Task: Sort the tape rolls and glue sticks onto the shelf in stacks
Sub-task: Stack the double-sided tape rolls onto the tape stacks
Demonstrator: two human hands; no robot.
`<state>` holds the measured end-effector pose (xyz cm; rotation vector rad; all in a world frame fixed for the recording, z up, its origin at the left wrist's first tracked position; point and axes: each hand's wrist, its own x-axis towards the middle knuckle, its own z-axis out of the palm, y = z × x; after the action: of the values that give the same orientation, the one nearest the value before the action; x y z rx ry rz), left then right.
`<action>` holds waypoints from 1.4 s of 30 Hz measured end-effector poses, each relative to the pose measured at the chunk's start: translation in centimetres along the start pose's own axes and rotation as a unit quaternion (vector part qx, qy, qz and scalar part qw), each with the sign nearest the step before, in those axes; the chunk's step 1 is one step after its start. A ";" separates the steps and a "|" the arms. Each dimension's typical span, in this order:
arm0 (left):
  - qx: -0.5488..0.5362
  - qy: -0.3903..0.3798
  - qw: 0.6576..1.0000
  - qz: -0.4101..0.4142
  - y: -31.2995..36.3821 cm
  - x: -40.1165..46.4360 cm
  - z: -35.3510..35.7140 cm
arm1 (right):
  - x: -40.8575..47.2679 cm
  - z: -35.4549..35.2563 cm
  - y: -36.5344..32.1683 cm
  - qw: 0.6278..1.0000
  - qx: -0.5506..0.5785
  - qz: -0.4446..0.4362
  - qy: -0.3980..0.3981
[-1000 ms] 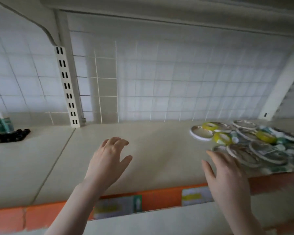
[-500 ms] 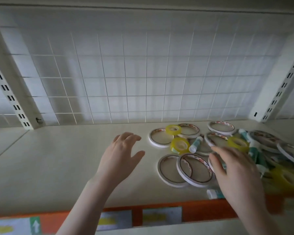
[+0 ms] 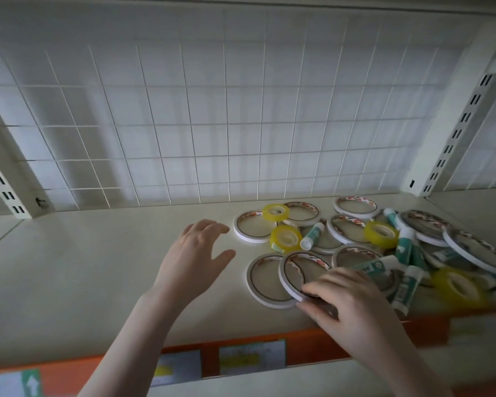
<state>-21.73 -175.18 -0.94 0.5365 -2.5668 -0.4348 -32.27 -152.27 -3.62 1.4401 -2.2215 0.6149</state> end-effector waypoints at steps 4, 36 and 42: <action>-0.001 -0.008 1.000 -0.001 0.0 -0.3 0.1 | -0.3 0.3 0.1 1.000 -0.002 0.012 -0.013; -0.076 -0.163 0.971 0.157 1.0 -2.7 0.6 | -0.1 -1.4 2.2 0.996 0.056 0.014 0.074; -0.020 -0.117 0.970 0.211 0.7 -3.3 0.0 | 0.0 -0.5 2.4 0.994 0.067 0.019 0.088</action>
<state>-19.28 -173.09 -1.95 -0.0876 -2.7887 -0.4154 -34.42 -151.10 -3.56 1.3520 -2.1091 0.8826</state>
